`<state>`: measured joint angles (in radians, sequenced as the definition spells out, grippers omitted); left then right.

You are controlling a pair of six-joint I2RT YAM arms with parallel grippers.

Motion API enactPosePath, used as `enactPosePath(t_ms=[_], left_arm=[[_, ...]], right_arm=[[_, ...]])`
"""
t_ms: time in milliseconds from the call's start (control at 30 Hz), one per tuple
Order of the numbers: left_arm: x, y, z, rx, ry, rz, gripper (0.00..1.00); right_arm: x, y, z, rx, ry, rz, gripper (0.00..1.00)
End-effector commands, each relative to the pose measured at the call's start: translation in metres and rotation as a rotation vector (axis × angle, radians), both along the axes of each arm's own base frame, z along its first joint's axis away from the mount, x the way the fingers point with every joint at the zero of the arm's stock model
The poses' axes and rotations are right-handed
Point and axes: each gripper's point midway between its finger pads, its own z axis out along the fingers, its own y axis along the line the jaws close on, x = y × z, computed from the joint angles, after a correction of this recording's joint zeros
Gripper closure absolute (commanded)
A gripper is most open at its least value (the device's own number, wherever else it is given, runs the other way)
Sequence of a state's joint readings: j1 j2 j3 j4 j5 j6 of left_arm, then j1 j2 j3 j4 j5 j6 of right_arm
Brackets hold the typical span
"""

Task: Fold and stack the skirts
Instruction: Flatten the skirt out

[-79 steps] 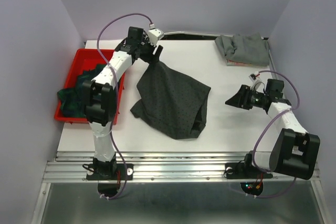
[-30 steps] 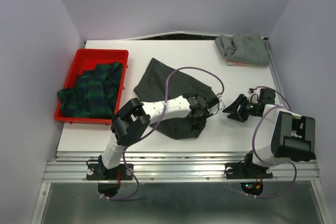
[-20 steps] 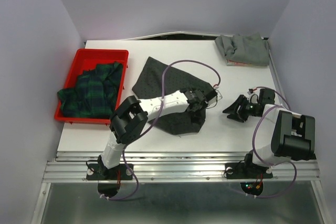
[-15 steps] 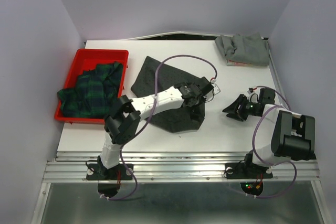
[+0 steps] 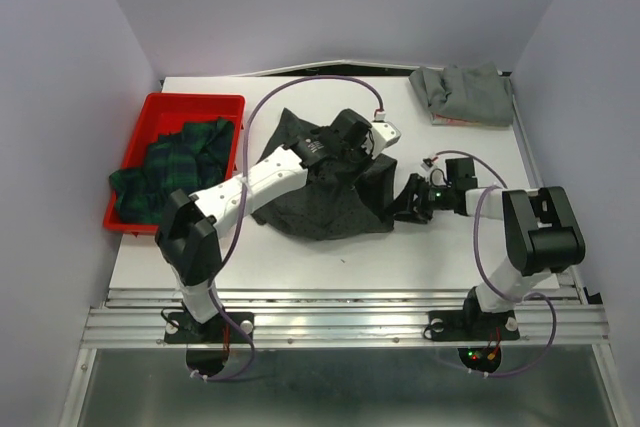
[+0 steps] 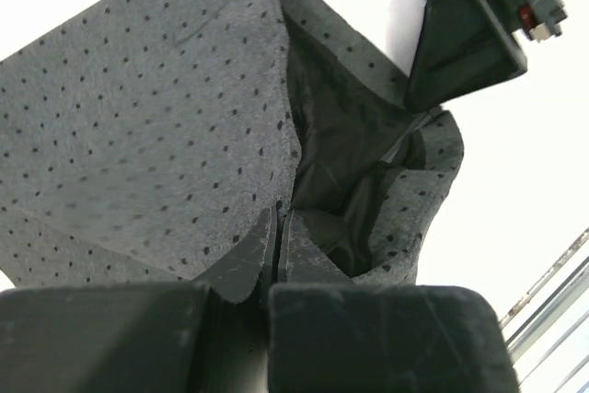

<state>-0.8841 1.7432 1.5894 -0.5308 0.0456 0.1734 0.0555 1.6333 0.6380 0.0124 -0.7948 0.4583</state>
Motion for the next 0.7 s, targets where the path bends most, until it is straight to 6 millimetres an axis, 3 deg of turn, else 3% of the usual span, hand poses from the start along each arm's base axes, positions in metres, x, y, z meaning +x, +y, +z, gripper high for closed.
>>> enactPosePath(t_ms=[0,100,200,300,333,433,500,567,667], left_arm=[[-0.007,-0.001,0.029,-0.095,-0.01,-0.034,1.0],[-0.002,0.004,0.042,-0.13,-0.022,-0.024,1.0],[0.001,0.007,0.056,-0.181,-0.039,-0.022,1.0],[-0.002,0.013,0.063,-0.217,-0.052,-0.029,1.0],[-0.005,0.015,0.058,-0.212,-0.042,-0.029,1.0],[-0.01,0.019,0.062,-0.231,-0.044,-0.03,1.0],[-0.01,0.022,0.067,-0.245,-0.046,-0.03,1.0],[-0.008,0.024,0.07,-0.248,-0.055,-0.019,1.0],[-0.004,0.026,0.074,-0.255,-0.067,-0.005,1.0]], right_arm=[[0.028,0.001,-0.02,-0.086,-0.048,-0.042,0.38],[0.021,0.014,-0.032,-0.042,0.023,0.001,0.31],[0.015,0.023,-0.036,0.0,0.064,0.029,0.32],[0.012,0.029,-0.044,0.022,0.113,0.042,0.42],[0.016,0.029,-0.049,0.023,0.124,0.047,0.47],[0.009,0.023,-0.064,-0.036,0.224,0.062,0.46],[0.006,0.023,-0.064,-0.041,0.234,0.066,0.42],[-0.002,0.023,-0.061,-0.029,0.264,0.07,0.25],[-0.012,0.026,-0.055,0.002,0.305,0.089,0.16]])
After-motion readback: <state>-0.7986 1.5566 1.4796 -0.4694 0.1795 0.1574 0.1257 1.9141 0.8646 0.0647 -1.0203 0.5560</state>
